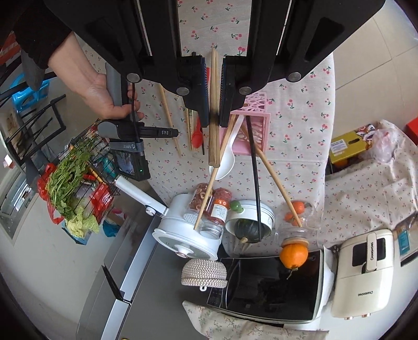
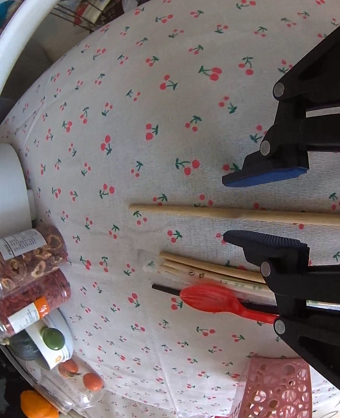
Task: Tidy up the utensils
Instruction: 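Grasp a wooden chopstick with the right tool while the left tool lifts its chopstick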
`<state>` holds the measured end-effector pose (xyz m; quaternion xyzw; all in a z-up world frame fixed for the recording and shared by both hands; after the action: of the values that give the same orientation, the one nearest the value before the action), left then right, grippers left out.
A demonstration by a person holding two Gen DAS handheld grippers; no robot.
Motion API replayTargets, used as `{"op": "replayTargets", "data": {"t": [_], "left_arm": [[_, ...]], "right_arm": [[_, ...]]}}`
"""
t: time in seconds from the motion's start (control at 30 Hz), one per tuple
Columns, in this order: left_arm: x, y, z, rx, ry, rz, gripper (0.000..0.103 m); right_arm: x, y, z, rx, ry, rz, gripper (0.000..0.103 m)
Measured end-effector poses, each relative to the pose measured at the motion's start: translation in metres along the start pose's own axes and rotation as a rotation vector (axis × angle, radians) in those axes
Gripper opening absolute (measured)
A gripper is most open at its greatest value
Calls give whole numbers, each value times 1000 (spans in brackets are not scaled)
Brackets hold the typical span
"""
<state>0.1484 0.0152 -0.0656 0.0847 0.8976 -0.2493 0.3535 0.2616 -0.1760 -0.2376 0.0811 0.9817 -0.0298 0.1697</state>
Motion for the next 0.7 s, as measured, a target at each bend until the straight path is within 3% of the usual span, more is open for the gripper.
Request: {"op": "replayTargets", "data": {"t": [0.2, 0.27, 0.4, 0.53, 0.7], "left_arm": [[0, 8, -4, 0, 0, -23, 7], [-2, 6, -7, -2, -8, -20, 7], [-3, 4, -12, -12, -24, -14, 7], [-3, -1, -22, -18, -40, 6, 7], [-2, -5, -39, -26, -70, 24, 7]], "right_arm": [[2, 8, 3, 84, -24, -73, 26], [4, 9, 2, 89, -32, -92, 8], [13, 2, -5, 53, -27, -74, 6], [15, -14, -39, 6, -77, -21, 6], [19, -30, -110, -77, -237, 12, 6]]}}
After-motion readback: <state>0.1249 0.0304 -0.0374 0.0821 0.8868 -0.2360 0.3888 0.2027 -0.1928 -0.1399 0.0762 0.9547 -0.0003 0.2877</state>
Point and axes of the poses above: each gripper's, at about its wrist camera, not at the fingertips, and z roughly the way its jaws point, y to its left, x to its underside, the point moved 9 cm from there along z, roughly the way its jaws point, and after that the axes turned 9 degrees about x, right-handed, at the moved point
